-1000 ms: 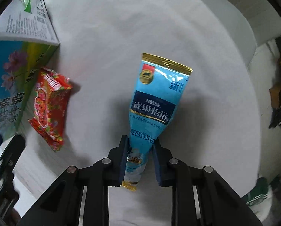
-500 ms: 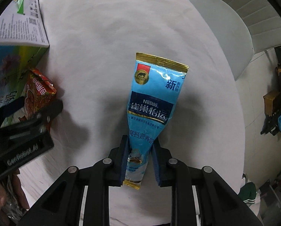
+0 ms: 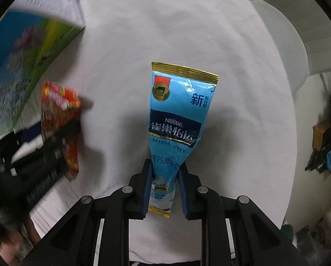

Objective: Organize soft objects
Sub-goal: 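Grasp the blue Nestle pouch with the right tool while the left tool grasps the red snack bag, then carry the red bag and blue pouch into the box and open both tools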

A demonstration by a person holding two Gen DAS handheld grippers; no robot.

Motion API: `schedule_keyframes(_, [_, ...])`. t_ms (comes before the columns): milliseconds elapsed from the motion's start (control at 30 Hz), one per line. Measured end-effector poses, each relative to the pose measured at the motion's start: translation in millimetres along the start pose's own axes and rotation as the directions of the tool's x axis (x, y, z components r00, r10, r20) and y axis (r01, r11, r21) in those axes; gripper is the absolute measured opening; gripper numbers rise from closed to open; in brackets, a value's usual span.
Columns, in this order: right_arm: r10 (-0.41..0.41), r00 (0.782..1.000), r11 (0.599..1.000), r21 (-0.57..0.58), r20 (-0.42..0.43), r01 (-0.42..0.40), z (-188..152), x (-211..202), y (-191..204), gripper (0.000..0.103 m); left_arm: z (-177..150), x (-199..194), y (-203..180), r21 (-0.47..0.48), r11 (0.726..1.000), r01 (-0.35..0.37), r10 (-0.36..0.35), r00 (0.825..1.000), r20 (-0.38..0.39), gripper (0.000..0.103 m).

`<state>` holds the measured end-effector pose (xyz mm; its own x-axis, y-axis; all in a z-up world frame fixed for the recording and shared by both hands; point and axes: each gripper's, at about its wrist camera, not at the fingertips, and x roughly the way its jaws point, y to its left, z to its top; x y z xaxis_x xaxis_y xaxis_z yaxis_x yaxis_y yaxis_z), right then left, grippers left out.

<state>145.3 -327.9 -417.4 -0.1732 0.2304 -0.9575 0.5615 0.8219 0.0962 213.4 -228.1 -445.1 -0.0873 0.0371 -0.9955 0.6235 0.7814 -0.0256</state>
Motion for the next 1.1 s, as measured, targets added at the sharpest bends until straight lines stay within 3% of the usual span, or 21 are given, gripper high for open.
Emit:
schedule_keyframes(133, [-0.042,0.999,0.997,-0.07,-0.005,0.041,-1,4,16,0.024,-41,9,14,-0.081,0.997,0.006,-0.008,1.0,-0.013,0.049])
schedule_keyframes(267, [-0.092,0.996,0.988,-0.124,-0.005,0.091,-4,6,32,0.024,-58,16,25,-0.143,0.99,0.017,-0.019,1.0,-0.015,0.049])
schedule_keyframes(433, [-0.127,0.992,0.981,-0.15,-0.02,0.122,-6,8,40,0.028,-66,29,26,-0.162,0.987,0.019,-0.022,1.0,-0.015,0.052])
schedule_keyframes(533, [-0.118,0.992,0.985,-0.131,-0.044,0.112,-1,14,52,0.037,-65,34,22,-0.159,0.987,0.007,-0.01,1.0,-0.017,0.053])
schedule_keyframes(700, [-0.109,0.993,0.987,-0.121,-0.045,0.102,-9,20,50,0.038,-53,34,30,-0.183,0.983,0.01,-0.014,1.0,-0.021,0.054])
schedule_keyframes(900, [-0.128,0.992,0.982,-0.143,-0.013,0.124,-17,16,58,0.023,-55,5,42,-0.197,0.98,0.015,-0.015,1.0,0.001,0.048])
schedule_keyframes(1100, [-0.091,0.996,0.979,-0.18,0.007,0.091,-34,-2,48,0.02,-69,-22,44,-0.221,0.975,0.036,-0.023,0.998,0.063,0.048])
